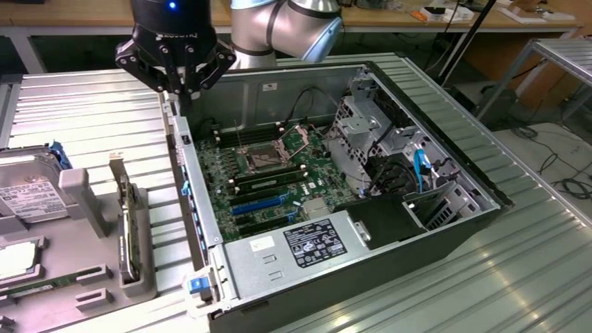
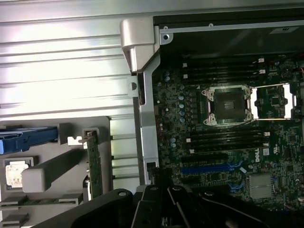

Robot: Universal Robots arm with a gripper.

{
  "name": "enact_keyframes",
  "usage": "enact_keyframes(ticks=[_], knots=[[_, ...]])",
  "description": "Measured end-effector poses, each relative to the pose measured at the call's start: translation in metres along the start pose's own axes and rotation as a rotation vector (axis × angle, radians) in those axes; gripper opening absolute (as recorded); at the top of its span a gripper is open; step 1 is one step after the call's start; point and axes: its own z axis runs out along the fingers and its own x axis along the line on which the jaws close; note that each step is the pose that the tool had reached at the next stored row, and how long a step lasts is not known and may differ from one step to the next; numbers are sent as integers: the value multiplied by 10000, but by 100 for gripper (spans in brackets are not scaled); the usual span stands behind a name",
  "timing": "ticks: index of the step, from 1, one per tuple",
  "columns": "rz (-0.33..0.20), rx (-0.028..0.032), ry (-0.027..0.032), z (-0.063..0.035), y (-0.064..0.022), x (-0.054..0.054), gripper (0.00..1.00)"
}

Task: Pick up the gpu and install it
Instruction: 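Reach for the gpu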

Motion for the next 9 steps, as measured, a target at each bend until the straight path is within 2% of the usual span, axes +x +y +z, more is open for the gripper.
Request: enact_keyframes(ticks=[9], knots=[[0,-1,-1,-3,-9,110,11]])
